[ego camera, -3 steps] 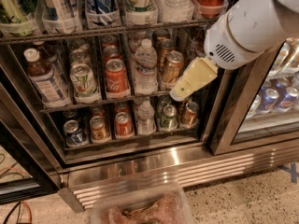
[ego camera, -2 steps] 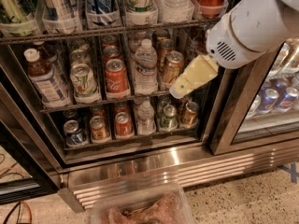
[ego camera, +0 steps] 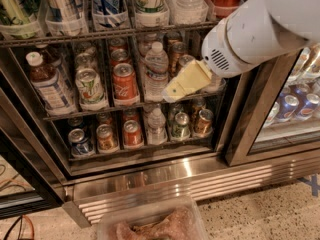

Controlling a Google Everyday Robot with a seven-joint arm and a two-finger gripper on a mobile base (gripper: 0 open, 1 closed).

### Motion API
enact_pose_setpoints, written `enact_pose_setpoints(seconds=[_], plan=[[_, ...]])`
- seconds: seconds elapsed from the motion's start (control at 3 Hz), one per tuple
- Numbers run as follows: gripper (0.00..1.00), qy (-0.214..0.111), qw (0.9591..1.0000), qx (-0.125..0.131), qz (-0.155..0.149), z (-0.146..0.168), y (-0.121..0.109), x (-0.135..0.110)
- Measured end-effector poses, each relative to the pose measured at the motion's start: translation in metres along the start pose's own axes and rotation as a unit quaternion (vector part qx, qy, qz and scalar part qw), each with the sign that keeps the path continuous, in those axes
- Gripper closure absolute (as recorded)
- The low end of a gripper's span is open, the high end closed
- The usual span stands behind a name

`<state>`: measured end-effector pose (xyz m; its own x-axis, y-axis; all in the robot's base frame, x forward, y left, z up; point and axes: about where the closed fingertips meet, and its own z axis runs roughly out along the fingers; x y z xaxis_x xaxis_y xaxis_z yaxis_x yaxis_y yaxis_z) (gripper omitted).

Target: Pick 7up can from top shelf of fridge

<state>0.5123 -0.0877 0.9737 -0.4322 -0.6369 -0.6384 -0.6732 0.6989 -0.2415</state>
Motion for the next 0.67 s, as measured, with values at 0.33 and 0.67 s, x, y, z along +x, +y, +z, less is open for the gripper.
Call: enact_pose_setpoints(seconds=[0.33,0.67], plan=[[0.00,-0.020,0.9989,0.031,0.028,0.0123,0.0045,-0.0241],[0.00,-0.021,0.9971,0.040,0.061,0.0098,0.0004,-0.0243]])
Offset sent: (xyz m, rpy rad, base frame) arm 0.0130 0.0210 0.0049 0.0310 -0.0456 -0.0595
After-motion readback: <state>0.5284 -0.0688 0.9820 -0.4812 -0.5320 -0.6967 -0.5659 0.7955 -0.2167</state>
